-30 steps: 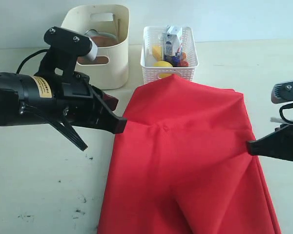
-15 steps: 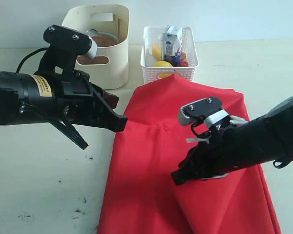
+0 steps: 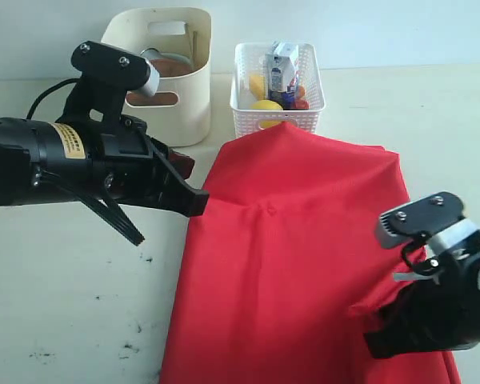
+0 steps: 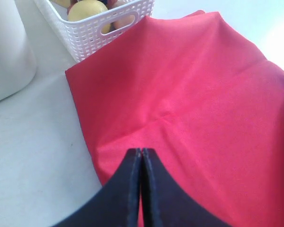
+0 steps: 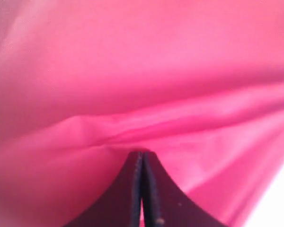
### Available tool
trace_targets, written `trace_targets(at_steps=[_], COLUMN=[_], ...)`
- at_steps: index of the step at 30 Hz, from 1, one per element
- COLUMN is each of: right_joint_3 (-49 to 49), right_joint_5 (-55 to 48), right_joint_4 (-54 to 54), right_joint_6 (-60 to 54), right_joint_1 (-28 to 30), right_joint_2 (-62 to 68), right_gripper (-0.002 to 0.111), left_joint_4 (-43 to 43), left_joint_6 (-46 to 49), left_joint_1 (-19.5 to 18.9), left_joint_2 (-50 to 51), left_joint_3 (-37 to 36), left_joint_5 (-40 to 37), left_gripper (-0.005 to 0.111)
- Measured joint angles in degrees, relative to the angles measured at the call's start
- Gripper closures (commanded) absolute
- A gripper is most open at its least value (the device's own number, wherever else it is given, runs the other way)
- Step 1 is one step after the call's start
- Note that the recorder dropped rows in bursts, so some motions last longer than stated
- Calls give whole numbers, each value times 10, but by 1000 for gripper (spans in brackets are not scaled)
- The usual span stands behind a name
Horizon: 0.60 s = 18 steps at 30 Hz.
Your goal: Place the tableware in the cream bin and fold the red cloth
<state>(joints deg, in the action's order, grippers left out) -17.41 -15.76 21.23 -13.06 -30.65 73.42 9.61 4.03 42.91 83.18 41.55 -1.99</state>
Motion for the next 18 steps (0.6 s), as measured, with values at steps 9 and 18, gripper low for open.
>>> trace_targets(at_steps=[9, 18], right_joint_3=[14, -161], right_joint_5=[114, 169], right_joint_4=[-251, -271], right_joint_6=[299, 292], right_joint_1=[3, 89], right_joint_2=[-130, 73], right_gripper=[108, 108], left_joint_4=[0, 0], left_joint_6=[1, 3], left_joint_1=[0, -22], left_joint_2=[0, 27], left_joint_3=[0, -25], left_joint_5=[0, 73], left_gripper=[104, 104])
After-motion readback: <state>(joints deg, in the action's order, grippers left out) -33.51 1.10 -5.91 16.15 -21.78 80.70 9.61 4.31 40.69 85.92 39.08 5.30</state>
